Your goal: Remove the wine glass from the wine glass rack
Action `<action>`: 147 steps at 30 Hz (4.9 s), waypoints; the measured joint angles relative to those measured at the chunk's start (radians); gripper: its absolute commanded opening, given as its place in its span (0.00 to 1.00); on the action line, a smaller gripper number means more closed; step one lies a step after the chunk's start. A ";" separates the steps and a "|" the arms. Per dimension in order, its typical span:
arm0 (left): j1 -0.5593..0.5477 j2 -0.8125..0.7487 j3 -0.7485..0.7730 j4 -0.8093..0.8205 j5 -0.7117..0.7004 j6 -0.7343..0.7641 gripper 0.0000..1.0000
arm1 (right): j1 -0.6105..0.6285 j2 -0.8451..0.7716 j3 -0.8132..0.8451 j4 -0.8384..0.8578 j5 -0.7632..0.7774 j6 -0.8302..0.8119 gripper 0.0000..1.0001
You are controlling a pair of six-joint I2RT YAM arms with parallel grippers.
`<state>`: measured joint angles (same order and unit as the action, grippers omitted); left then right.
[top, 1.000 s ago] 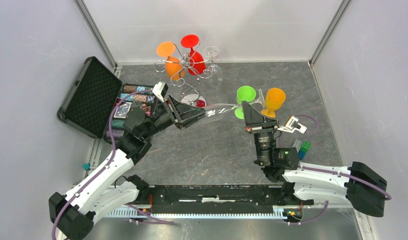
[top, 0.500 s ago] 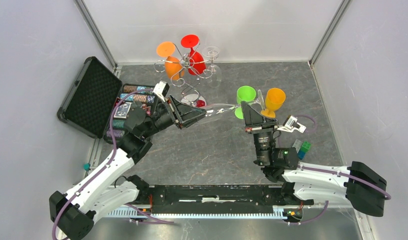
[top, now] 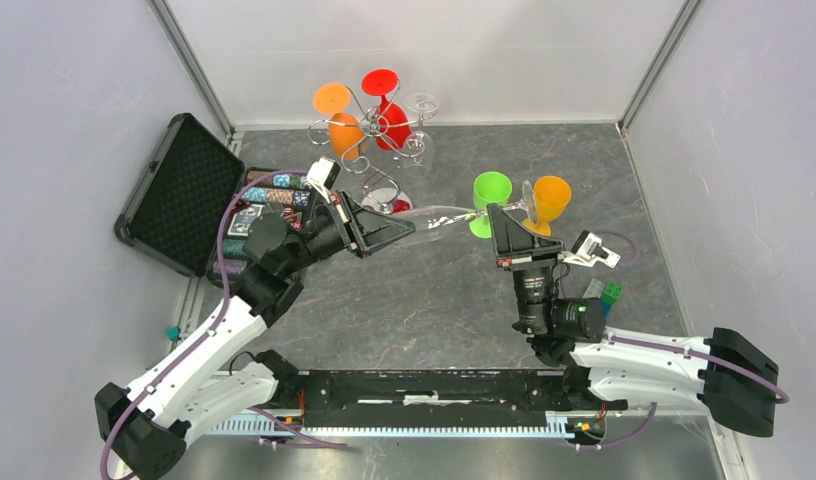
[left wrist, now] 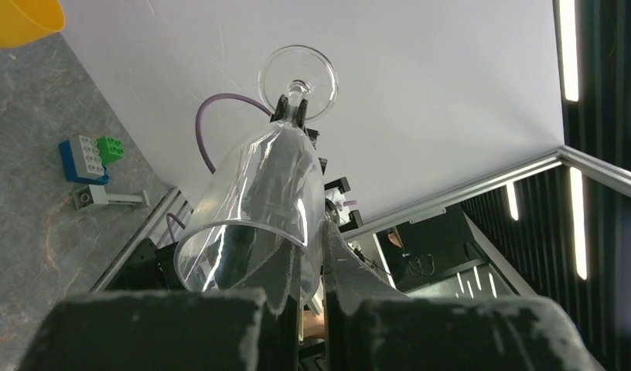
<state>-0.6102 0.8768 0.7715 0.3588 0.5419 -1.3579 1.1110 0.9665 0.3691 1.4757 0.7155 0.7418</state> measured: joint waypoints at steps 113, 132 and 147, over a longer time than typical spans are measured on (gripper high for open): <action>-0.325 0.913 1.347 -1.287 -0.824 1.105 1.00 | 0.006 -0.756 -0.055 -1.178 0.436 -0.551 0.98; -0.231 0.227 0.747 -0.901 -1.006 1.105 1.00 | -0.304 0.065 0.706 -1.558 -0.238 -0.541 0.96; -0.192 0.118 0.557 -0.889 -1.099 1.106 1.00 | -0.615 0.454 0.984 -1.420 -0.767 -0.146 0.80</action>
<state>-0.8024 0.9951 1.3289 -0.5304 -0.5575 -0.2523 0.4965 1.4204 1.3529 0.0559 -0.0513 0.5953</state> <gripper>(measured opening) 0.994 0.824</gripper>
